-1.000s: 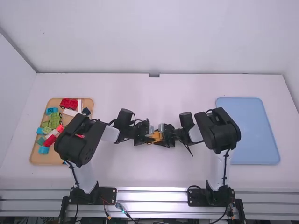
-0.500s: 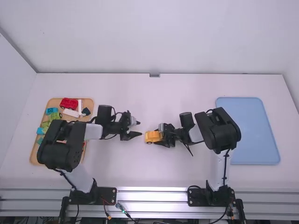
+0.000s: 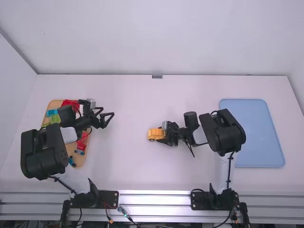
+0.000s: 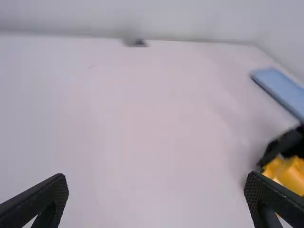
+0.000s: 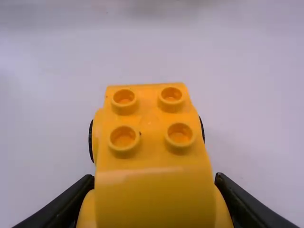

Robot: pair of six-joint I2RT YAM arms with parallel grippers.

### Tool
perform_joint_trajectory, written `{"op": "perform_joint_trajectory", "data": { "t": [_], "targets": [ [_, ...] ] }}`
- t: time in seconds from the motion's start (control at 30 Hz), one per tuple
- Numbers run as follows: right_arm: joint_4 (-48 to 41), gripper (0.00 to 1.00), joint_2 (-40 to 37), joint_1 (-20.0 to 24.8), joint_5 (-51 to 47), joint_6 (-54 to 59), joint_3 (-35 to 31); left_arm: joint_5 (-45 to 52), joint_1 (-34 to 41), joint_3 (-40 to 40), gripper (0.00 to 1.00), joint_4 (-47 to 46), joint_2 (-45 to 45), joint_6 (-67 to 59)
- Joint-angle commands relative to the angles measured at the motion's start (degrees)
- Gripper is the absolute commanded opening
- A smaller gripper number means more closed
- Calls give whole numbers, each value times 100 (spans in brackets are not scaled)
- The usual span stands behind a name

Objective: Assemble lego blocks to make yellow taxi

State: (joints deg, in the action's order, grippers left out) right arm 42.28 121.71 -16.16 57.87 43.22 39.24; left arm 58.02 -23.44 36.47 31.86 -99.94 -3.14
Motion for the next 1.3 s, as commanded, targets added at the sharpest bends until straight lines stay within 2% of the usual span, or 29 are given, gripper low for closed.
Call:
{"op": "perform_joint_trajectory", "data": {
  "t": [0.0, 0.1, 0.17, 0.23, 0.27, 0.37, 0.43, 0.5, 0.67, 0.8, 1.0, 1.27],
  "targets": [
    [98, 46, 31, 203, 44, -966, 352, -730, 22, -39, 99, -133, 140, 1735],
    [70, 46, -70, 479, 46, -1541, 522, -1139, 101, -42, 99, -297, 140, 1735],
    [-13, 47, -238, 761, 31, -1676, 570, -1421, 140, -59, 99, -334, 140, 1810],
    [-302, 47, -612, 1255, -48, -1685, 573, -1733, 170, -111, 99, -245, 140, 1993],
    [-337, 47, -647, 1292, -72, -1703, 573, -1751, 168, -116, 99, -238, 140, 2006],
    [-1414, 46, -1469, 2229, -1010, -1853, 570, -2127, 151, -133, 99, -227, 140, 2179],
    [-1919, 46, -1799, 2605, -1384, -1779, 570, -2194, 129, -133, 99, -201, 140, 2177],
    [-2632, 46, -2308, 3230, -1873, -1624, 570, -2210, 138, -140, 99, -105, 140, 2179],
    [-3126, 46, -2739, 4347, -3178, -1873, 568, -2245, 138, -127, 99, 96, 140, 2181],
    [-3171, 46, -2610, 5095, -3392, -2065, 568, -2297, 136, -129, 99, 313, 140, 2181],
    [-3108, 47, -2037, 5488, -3410, -2041, 579, -2297, 173, -129, 99, 420, 140, 2544],
    [-3106, 58, -1818, 5202, -4430, -2144, 579, -2374, 595, -105, 99, 372, 140, 1976]
  ]
}}
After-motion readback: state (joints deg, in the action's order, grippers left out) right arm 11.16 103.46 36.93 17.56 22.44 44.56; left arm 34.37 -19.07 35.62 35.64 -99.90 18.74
